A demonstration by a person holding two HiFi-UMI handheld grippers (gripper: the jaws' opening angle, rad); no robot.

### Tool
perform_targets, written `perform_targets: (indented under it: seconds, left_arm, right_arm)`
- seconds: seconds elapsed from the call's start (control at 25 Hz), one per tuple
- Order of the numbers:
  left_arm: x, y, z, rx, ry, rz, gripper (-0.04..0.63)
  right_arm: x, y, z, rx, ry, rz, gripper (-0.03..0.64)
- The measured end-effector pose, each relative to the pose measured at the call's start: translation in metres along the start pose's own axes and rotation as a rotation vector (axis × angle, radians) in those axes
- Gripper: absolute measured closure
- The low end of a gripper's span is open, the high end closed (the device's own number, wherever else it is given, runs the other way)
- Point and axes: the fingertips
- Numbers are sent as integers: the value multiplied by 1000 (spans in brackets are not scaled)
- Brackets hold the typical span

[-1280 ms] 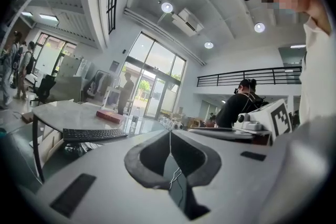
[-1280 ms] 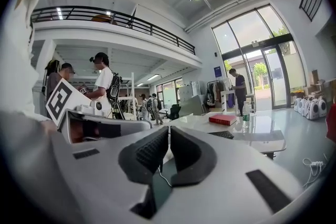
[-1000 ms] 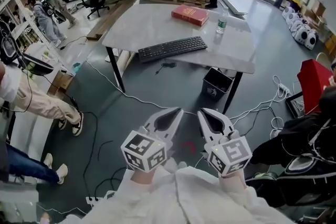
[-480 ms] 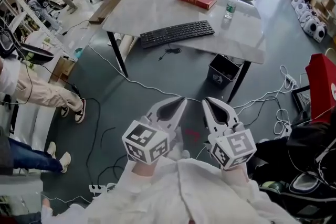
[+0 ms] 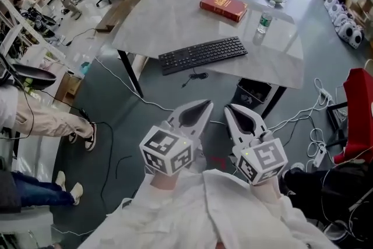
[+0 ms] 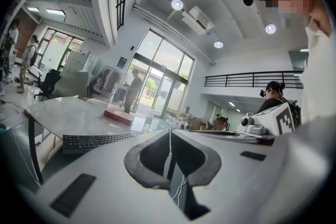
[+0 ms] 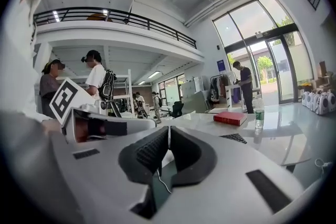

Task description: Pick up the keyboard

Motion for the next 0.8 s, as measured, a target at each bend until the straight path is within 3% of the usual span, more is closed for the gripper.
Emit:
perform_targets:
  seconds: [0.32, 0.8]
  left_arm:
    - [-32, 71, -15, 12, 38, 29, 577]
    - [-60, 106, -7, 43, 81, 65, 577]
  right_arm:
    - [-74, -25, -6, 0, 10, 42, 583]
    - [-111, -46, 7, -37, 45, 81, 583]
Point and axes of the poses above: the fingertips, and each gripper's own axes: x backward along the fingers, y to its left, z out of its underside, and after that the axes turned 6 degrees about -y, right-handed
